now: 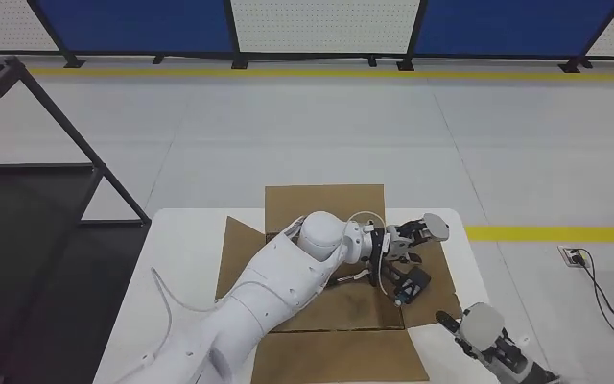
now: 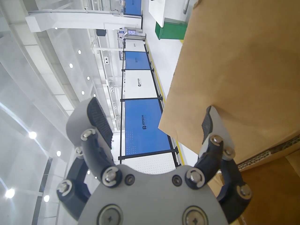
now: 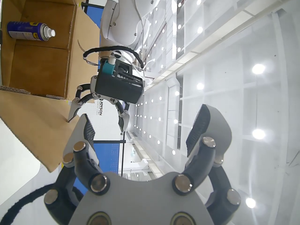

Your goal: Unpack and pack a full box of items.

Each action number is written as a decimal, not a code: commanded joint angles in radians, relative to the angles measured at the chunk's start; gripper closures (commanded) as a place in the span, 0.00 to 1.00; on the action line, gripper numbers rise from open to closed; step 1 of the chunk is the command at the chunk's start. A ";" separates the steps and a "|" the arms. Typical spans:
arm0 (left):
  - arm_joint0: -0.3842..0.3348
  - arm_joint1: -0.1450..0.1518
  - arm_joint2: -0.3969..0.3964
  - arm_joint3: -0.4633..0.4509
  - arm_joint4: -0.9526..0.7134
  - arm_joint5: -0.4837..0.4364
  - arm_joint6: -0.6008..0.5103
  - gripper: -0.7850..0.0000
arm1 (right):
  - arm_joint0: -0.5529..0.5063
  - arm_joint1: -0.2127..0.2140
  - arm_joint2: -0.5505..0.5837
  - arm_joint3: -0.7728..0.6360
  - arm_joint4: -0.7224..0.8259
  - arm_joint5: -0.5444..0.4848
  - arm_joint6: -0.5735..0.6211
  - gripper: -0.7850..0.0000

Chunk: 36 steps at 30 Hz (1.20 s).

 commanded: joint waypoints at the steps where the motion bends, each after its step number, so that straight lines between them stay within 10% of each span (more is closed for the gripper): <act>1: -0.006 -0.011 -0.003 0.034 -0.005 0.013 0.018 0.00 | 0.028 0.002 -0.017 0.012 -0.022 -0.055 0.021 0.00; 19: -0.024 -0.013 -0.044 0.141 -0.006 0.199 0.133 0.00 | 0.118 0.009 -0.068 0.040 -0.130 -0.255 0.183 0.00; 29: 0.036 0.105 -0.142 0.072 -0.032 0.407 0.222 0.00 | 0.206 0.020 -0.096 0.042 -0.142 -0.394 0.156 0.00; 36: 0.155 0.248 -0.252 -0.204 0.069 0.443 0.153 0.00 | 0.294 0.024 -0.159 0.093 -0.172 -0.494 0.193 0.00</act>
